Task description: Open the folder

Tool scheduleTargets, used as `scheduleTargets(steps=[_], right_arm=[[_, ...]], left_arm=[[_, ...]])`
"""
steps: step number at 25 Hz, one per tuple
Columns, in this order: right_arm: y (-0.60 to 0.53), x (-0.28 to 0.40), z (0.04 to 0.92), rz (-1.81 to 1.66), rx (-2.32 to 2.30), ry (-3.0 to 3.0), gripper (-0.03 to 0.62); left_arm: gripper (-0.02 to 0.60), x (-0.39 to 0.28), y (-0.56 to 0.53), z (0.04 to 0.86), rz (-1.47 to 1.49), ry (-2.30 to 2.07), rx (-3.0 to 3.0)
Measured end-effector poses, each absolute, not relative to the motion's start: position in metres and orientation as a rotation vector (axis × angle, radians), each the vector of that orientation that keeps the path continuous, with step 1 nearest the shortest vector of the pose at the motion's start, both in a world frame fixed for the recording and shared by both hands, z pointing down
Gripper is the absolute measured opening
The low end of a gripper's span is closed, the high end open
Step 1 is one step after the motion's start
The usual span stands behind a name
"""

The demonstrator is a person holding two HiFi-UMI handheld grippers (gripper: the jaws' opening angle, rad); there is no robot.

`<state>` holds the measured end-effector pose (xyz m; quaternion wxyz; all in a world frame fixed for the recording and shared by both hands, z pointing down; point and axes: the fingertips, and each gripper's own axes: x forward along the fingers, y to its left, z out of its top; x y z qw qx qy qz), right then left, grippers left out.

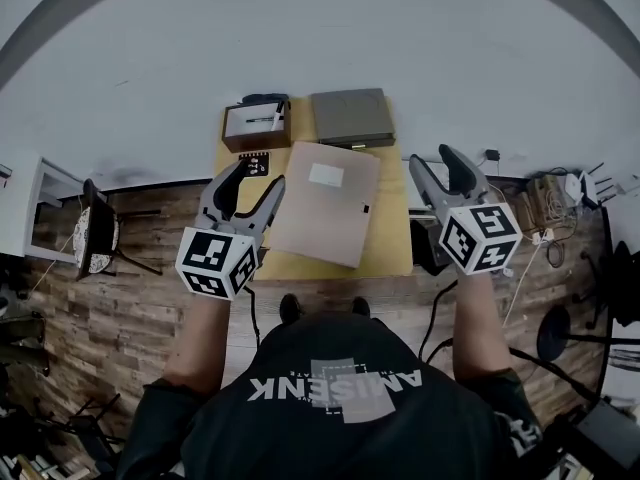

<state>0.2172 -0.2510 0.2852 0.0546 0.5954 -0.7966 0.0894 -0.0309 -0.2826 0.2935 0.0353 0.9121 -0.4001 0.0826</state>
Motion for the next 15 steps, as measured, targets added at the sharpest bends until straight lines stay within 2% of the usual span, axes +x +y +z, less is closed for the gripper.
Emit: scheduleTargets(steps=[6, 15], right_arm=[[-0.265, 0.221, 0.321, 0.410, 1.708, -2.449, 0.284], [-0.277, 0.221, 0.401, 0.764, 1.632, -2.432, 0.293]], left_arm=[[0.272, -0.034, -0.284, 0.319, 0.345, -1.299, 2.750], [0.272, -0.031, -0.267, 0.390, 0.631, -1.231, 2.737]])
